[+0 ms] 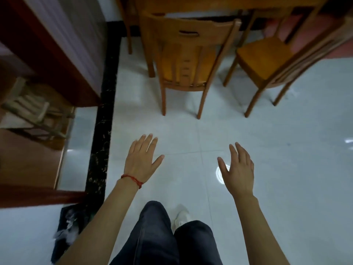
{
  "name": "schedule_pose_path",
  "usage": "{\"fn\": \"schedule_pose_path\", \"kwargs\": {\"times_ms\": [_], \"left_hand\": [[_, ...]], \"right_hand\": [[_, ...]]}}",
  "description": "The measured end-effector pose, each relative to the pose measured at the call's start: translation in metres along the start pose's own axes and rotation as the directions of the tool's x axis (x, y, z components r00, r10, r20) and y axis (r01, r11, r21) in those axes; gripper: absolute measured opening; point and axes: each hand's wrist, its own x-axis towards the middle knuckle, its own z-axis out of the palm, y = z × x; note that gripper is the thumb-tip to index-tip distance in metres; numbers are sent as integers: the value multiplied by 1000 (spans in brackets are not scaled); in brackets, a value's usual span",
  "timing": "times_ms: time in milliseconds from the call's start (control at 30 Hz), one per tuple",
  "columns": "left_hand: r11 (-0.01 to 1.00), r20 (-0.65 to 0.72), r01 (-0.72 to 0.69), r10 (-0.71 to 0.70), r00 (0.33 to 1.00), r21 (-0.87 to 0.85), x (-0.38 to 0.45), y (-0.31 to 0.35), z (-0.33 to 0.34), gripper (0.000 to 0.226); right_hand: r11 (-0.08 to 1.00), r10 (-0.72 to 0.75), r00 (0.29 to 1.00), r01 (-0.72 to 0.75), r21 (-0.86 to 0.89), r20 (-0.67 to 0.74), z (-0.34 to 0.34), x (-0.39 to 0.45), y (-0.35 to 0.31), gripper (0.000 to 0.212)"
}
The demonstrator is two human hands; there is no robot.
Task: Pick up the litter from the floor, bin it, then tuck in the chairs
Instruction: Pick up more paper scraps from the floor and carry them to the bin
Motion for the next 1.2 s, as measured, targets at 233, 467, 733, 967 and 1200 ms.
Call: {"fn": "schedule_pose_path", "kwargs": {"times_ms": [233, 467, 733, 967, 1200], "left_hand": [[944, 96, -323, 315, 944, 72, 84, 92, 14, 81], [766, 191, -632, 607, 772, 117, 174, 184, 38, 58], [536, 276, -842, 803, 529, 53, 237, 297, 57, 56], [402, 364, -916, 852, 377, 8, 261, 414, 88, 86], [344, 353, -939, 880, 318, -12, 276, 564, 123, 85]], "right_hand": [[928, 372, 923, -372, 21, -103, -34, -26, 93, 52], [754, 649, 733, -656, 39, -203, -57, -36, 148, 53], [536, 821, 481, -835, 125, -308, -80, -37, 189, 53], [431, 864, 350, -885, 174, -363, -109, -36, 265, 52], [399, 868, 292, -891, 215, -401, -168, -29, 389, 52]]}}
